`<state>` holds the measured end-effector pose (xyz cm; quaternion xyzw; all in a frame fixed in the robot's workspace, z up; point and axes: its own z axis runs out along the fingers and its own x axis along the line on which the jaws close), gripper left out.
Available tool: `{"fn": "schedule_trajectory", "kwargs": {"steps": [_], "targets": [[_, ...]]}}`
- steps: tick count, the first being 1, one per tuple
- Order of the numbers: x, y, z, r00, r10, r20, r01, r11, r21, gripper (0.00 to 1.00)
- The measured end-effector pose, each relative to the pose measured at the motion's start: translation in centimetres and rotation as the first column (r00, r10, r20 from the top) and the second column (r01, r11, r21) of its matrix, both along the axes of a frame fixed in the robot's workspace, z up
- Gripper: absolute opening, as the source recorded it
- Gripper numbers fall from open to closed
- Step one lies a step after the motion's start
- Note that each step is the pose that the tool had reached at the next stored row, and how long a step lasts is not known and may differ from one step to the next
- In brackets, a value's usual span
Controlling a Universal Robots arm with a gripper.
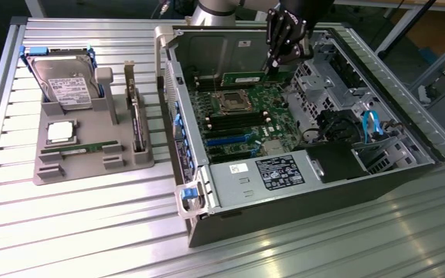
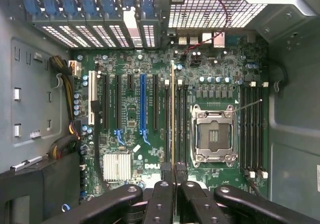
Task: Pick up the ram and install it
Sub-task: 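Insert the ram into the slot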
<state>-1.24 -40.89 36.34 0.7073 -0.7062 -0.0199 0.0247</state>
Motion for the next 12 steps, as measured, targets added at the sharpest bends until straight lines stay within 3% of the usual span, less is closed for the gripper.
{"fn": "schedule_trajectory", "kwargs": {"steps": [12], "targets": [[0.0,0.00,-1.23,1.0000,0.000,0.0000,0.000,1.0000,-0.0039,0.12]]}}
